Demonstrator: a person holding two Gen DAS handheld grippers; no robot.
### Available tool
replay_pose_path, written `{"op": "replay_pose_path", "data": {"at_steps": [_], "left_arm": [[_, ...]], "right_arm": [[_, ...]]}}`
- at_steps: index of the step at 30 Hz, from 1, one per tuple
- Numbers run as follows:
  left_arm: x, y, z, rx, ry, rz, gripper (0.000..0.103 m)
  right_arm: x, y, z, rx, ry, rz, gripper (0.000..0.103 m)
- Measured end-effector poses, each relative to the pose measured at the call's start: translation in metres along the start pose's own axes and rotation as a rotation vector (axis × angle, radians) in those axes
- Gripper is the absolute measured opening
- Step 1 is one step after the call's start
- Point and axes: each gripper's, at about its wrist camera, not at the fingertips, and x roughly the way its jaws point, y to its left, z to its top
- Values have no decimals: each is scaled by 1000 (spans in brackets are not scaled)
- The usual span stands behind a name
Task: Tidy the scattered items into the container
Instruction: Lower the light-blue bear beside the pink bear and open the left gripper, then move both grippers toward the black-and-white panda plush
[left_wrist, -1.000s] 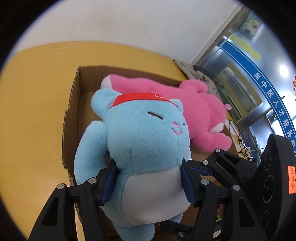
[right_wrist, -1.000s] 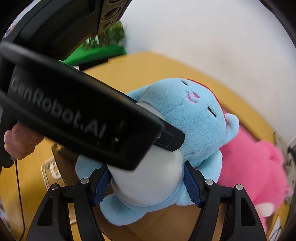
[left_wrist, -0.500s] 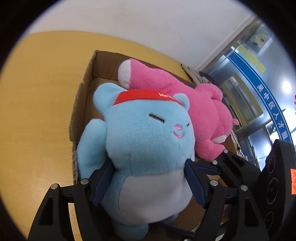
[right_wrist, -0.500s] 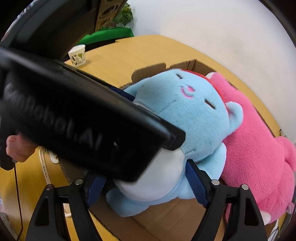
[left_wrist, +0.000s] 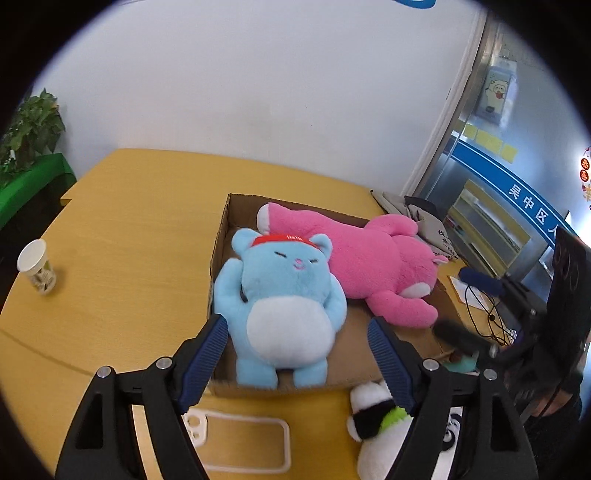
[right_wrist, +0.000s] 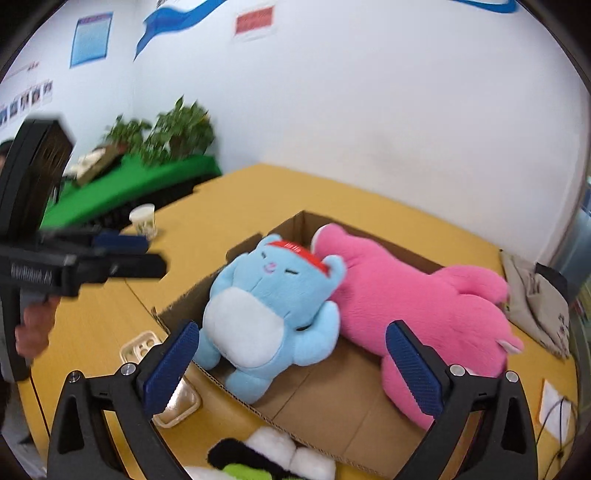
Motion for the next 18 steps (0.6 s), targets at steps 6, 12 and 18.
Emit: {"op": "replay_pose_path", "data": {"at_steps": [6, 12, 18], "left_arm": [[-30, -27, -44, 12, -49, 66, 78], [-45, -51, -67, 10, -62, 61, 78], [-58, -72, -76, 36, -95, 88, 78]], "right_arm": [[-52, -10, 3, 106, -53, -87, 103], [-98, -15, -18, 144, -45, -115, 103], [-115, -15, -42, 183, -47, -143, 103]]}}
